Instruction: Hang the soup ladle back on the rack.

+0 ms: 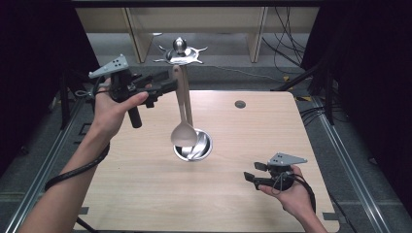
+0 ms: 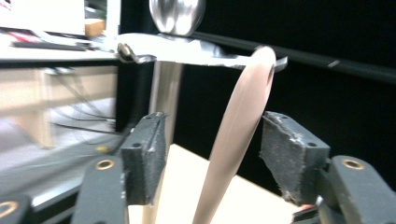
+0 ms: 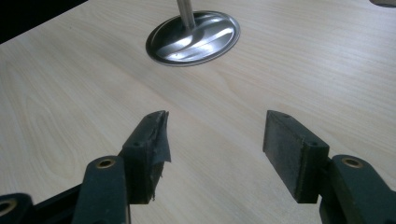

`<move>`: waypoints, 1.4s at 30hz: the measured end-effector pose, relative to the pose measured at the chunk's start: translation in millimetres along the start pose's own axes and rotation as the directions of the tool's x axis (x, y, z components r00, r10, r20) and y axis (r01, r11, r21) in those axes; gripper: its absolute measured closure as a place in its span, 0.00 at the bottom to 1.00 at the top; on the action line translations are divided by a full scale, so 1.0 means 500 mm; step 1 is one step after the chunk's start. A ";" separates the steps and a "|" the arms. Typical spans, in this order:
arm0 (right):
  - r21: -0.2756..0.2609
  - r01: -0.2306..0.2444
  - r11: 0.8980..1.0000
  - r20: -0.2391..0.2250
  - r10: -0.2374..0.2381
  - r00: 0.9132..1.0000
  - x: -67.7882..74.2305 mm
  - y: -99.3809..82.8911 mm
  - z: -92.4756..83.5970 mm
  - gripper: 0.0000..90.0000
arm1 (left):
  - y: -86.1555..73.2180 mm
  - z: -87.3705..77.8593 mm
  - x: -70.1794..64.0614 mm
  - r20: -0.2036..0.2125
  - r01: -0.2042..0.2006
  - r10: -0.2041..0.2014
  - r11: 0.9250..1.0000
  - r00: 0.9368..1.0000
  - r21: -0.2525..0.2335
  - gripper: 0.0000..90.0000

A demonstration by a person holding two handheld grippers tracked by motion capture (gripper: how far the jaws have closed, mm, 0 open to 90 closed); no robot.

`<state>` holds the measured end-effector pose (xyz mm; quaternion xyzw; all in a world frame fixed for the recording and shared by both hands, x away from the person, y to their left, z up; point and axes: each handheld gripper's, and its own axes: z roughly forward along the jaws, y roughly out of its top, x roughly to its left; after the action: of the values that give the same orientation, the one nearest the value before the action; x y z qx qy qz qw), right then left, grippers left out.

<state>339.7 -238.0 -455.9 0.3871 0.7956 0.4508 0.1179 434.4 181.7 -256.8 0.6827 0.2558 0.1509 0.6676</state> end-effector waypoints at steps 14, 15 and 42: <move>0.007 0.014 1.000 0.018 -0.015 1.000 -0.001 0.001 -0.004 0.45 | -0.091 -0.084 -0.031 -0.147 -0.138 0.149 0.987 0.978 0.085 0.33; 0.007 0.014 1.000 0.018 -0.014 1.000 -0.001 0.001 -0.004 0.45 | -0.101 -0.089 -0.032 -0.148 -0.136 0.149 0.986 0.978 0.095 0.33; 0.015 -0.004 1.000 -0.007 0.004 1.000 -0.007 -0.006 0.000 0.45 | -0.433 -0.136 -0.027 -0.215 0.013 0.071 0.931 0.974 0.364 0.34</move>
<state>340.3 -241.6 -458.9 0.3879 0.7987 0.4463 0.1111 353.9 226.3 -464.9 0.7765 0.3430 0.1871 0.4944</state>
